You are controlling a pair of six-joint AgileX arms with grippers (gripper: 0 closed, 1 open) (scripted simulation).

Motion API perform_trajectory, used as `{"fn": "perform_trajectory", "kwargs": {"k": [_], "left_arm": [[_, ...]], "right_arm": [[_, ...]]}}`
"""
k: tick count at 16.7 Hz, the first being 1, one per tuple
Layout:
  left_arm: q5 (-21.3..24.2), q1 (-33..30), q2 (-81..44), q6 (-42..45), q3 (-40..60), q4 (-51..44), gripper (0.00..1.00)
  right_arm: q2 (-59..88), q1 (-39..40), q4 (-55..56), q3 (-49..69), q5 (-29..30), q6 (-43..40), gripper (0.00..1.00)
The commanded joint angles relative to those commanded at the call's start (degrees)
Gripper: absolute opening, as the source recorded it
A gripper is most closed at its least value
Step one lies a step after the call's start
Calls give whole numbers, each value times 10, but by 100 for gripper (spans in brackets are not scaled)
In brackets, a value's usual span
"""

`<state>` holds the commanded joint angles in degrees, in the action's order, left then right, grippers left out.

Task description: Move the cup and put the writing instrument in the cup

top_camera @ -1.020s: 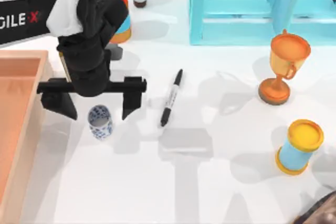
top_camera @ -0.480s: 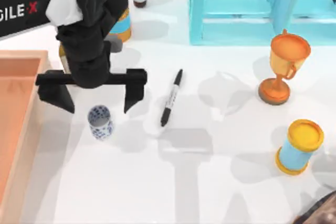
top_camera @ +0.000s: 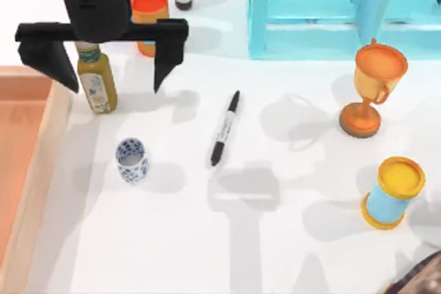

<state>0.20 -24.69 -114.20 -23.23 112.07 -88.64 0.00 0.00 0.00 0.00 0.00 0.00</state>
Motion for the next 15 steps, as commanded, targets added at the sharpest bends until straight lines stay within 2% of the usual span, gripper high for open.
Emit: {"fn": "perform_trajectory", "kwargs": {"k": [3, 10, 15], "left_arm": [[0, 0, 5, 1, 42, -42, 100], [-3, -4, -16, 0, 62, -46, 100], [-24, -41, -138, 0, 196, -70, 100]], "right_arm": [[0, 0, 0, 0, 0, 0, 100], [0, 0, 0, 0, 0, 0, 100], [0, 0, 0, 0, 0, 0, 100]]}}
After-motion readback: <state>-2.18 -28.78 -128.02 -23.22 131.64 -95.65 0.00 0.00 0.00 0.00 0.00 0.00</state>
